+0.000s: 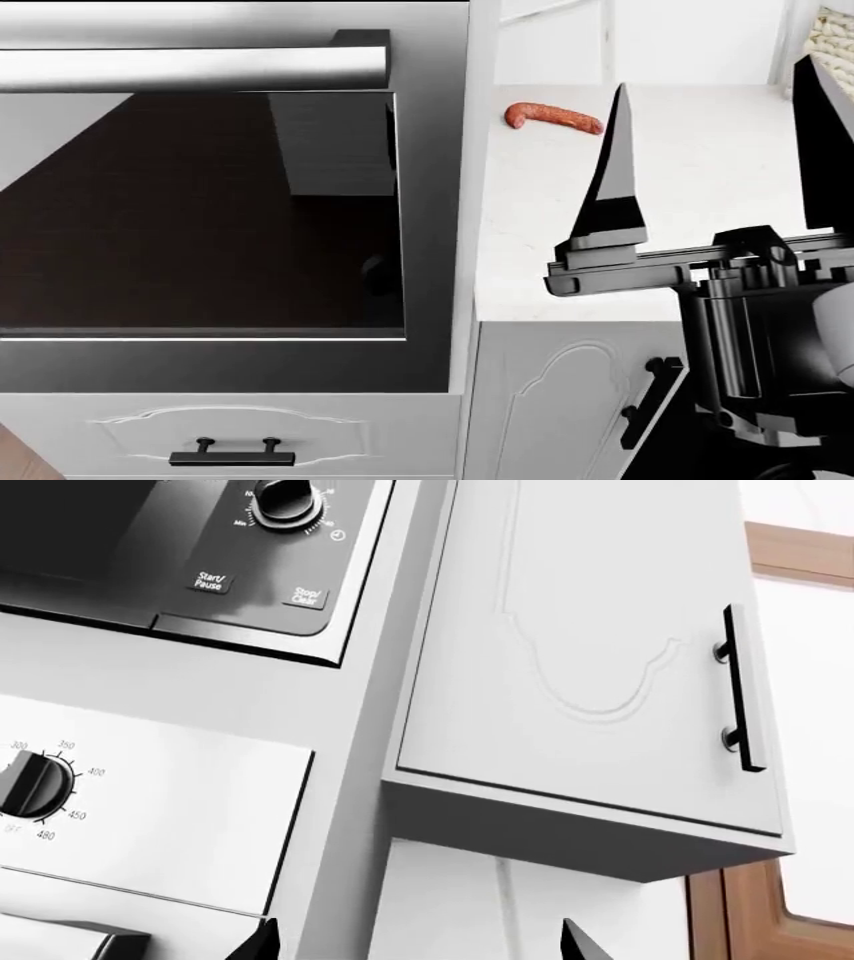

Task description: Open the microwave door

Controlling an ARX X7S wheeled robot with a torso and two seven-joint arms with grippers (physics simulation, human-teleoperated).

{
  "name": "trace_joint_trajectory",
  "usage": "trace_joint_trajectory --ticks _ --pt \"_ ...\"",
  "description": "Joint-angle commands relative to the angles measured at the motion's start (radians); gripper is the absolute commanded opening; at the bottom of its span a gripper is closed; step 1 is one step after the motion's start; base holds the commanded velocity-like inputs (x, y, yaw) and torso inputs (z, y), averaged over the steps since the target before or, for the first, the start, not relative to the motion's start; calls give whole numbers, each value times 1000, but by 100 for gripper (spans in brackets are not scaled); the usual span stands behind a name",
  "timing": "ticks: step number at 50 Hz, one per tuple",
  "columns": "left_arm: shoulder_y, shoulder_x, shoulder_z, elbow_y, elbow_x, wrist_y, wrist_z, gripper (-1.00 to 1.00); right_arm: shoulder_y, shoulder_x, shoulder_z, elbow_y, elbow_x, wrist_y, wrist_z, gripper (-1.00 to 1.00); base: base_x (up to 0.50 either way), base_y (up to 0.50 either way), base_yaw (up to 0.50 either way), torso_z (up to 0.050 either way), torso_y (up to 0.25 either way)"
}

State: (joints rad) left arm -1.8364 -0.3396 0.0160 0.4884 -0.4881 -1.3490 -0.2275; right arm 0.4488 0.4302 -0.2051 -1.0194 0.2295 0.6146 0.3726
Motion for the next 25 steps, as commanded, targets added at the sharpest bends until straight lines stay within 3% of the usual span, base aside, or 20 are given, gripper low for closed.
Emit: trace_joint_trajectory --ticks 1,25 --pt "-38 0 -18 33 -20 -41 -9 100 5 11 -2 -6 12 3 13 100 0 0 0 0 0" --pt "-129 124 -72 162 -158 -205 -54 100 -1 31 -11 -4 28 -17 40 100 0 0 0 0 0"
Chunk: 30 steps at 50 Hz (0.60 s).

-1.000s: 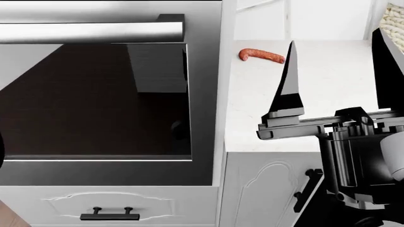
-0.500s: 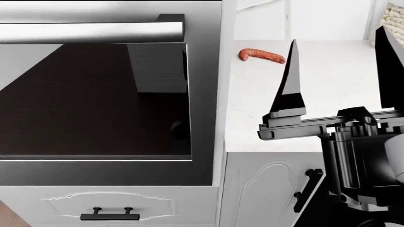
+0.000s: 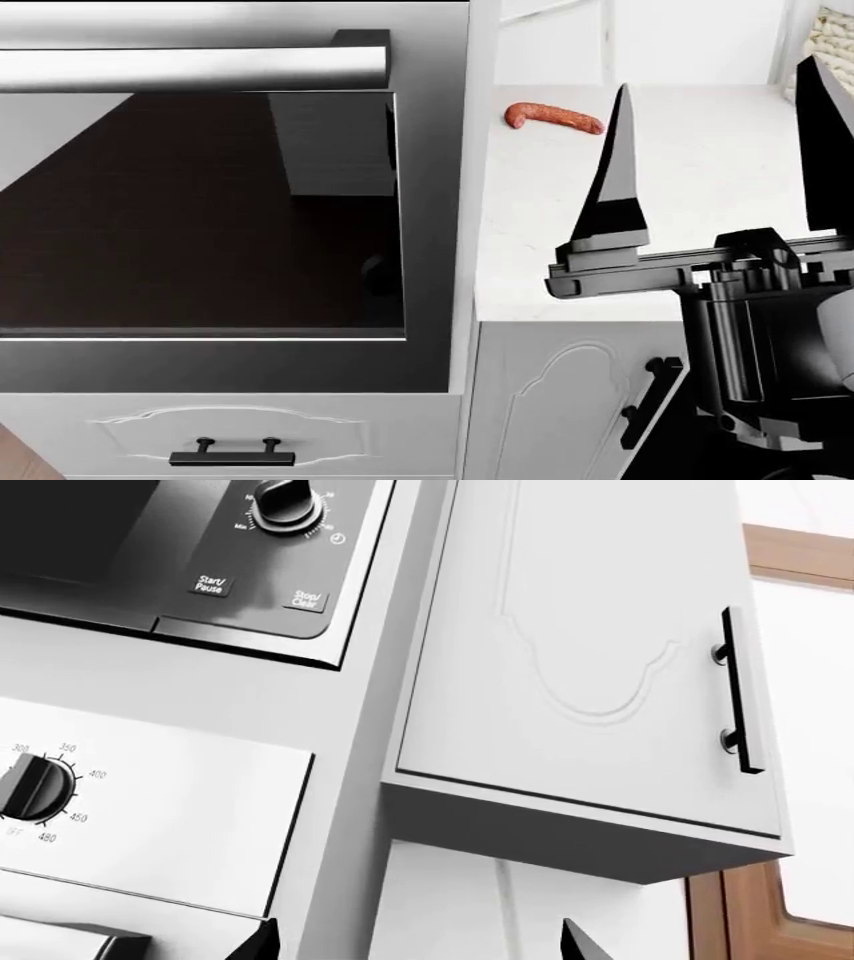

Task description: Open the microwave door

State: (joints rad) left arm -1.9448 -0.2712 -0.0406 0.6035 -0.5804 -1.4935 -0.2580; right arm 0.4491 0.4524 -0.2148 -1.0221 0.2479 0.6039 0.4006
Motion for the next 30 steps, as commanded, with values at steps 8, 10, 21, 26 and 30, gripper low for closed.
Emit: trace_joint_trajectory --ticks 8,10,21,26,30 --pt "24 104 16 37 -96 -33 -45 100 -4 18 -1 -1 19 -13 22 100 0 0 0 0 0" --pt "41 115 31 32 -99 -18 -48 100 -5 20 0 -1 22 -16 24 100 0 0 0 0 0" --pt "119 148 167 -77 -53 144 -32 100 -14 39 16 -4 45 -26 37 100 0 0 0 0 0" --pt "142 156 253 -181 -7 254 -3 100 -20 47 23 2 53 -37 41 100 0 0 0 0 0" --pt "148 163 316 -269 26 331 28 100 -27 56 25 8 58 -51 47 100 0 0 0 0 0"
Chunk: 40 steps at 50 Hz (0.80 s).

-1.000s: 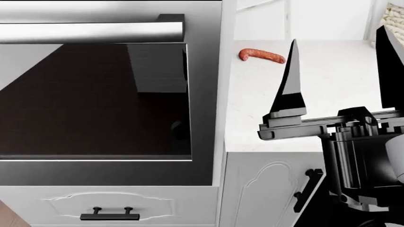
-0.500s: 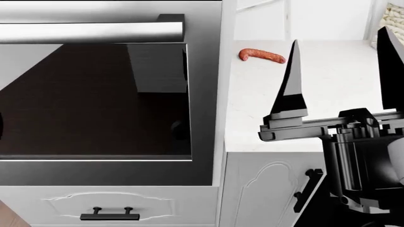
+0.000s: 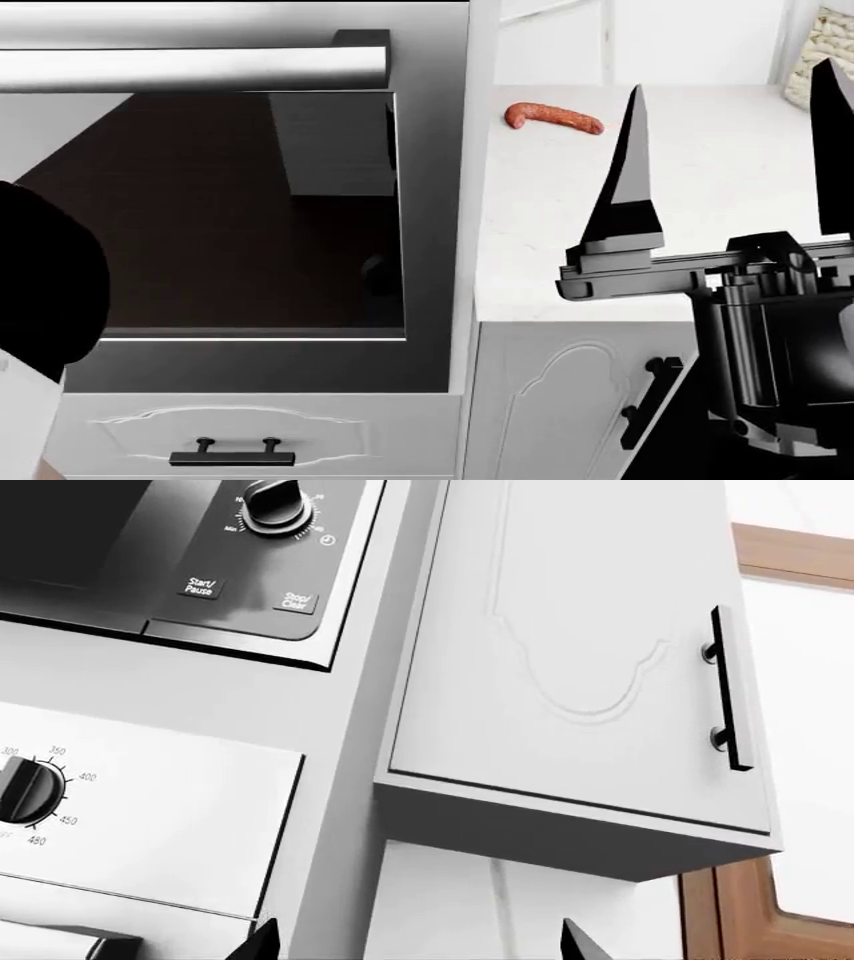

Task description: Open the microwave door

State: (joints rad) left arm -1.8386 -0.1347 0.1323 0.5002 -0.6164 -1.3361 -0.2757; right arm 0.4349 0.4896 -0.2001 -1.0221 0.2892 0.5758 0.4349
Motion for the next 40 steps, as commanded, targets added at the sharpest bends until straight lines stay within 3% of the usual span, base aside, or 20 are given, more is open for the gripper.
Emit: trace_joint_trajectory --ticks 1,17,30,40 --pt "41 29 160 -195 71 197 56 100 -17 21 10 11 17 -29 14 100 0 0 0 0 0" --pt "-21 48 279 -598 177 444 157 100 -37 39 -14 21 17 -61 37 100 0 0 0 0 0" --pt "-90 64 286 -830 212 555 172 100 -32 62 -22 11 36 -62 68 100 0 0 0 0 0" --pt "-99 44 266 -895 217 591 151 100 -21 71 -26 6 47 -54 79 100 0 0 0 0 0"
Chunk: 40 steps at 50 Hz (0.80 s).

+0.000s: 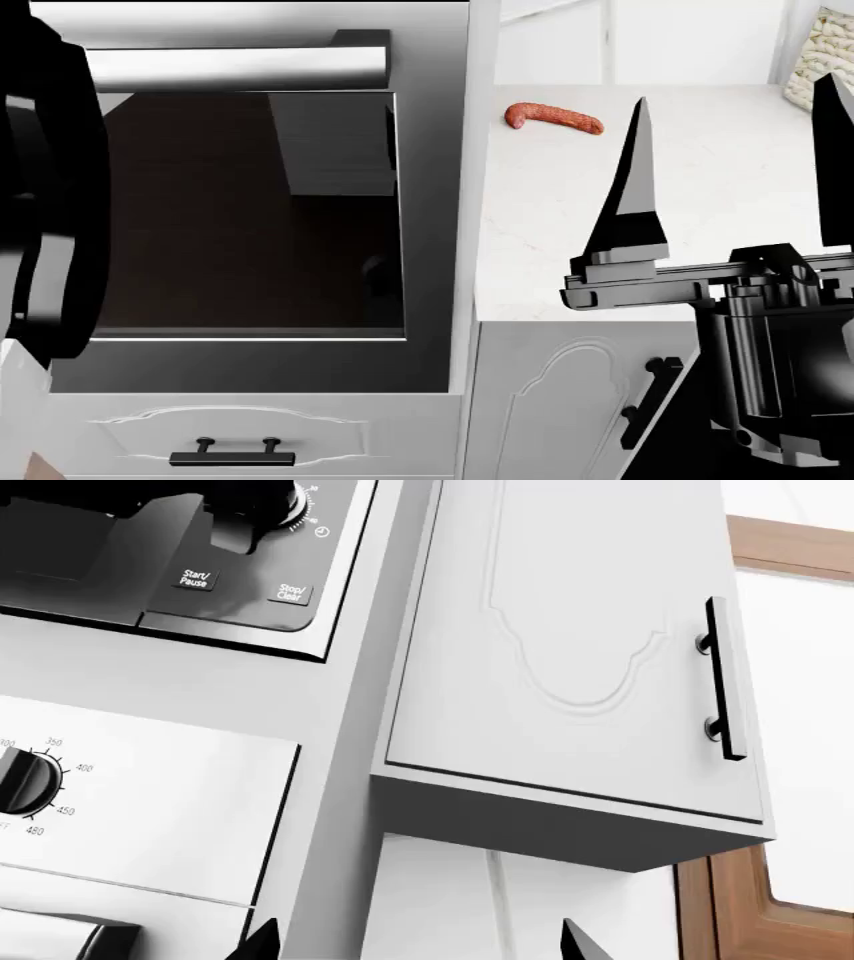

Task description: Open the microwave door

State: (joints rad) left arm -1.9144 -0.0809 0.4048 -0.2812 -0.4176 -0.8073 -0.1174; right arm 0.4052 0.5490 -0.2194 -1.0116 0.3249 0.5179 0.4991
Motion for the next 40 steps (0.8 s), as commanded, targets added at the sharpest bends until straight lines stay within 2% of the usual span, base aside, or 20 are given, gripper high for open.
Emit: trace_joint_trajectory --ticks 1,11,19,40 --pt "-25 -11 -11 -121 18 67 -11 100 11 12 -8 -5 12 6 16 100 0 0 0 0 0" --pt "-1 -45 -73 -138 4 97 -57 100 26 20 -14 -8 24 15 25 100 0 0 0 0 0" --pt "31 -82 -120 -60 -23 71 -97 100 34 24 -25 -8 28 15 33 100 0 0 0 0 0" --pt "173 -177 -245 359 -168 -138 -214 100 46 38 -50 -3 35 4 54 100 0 0 0 0 0"
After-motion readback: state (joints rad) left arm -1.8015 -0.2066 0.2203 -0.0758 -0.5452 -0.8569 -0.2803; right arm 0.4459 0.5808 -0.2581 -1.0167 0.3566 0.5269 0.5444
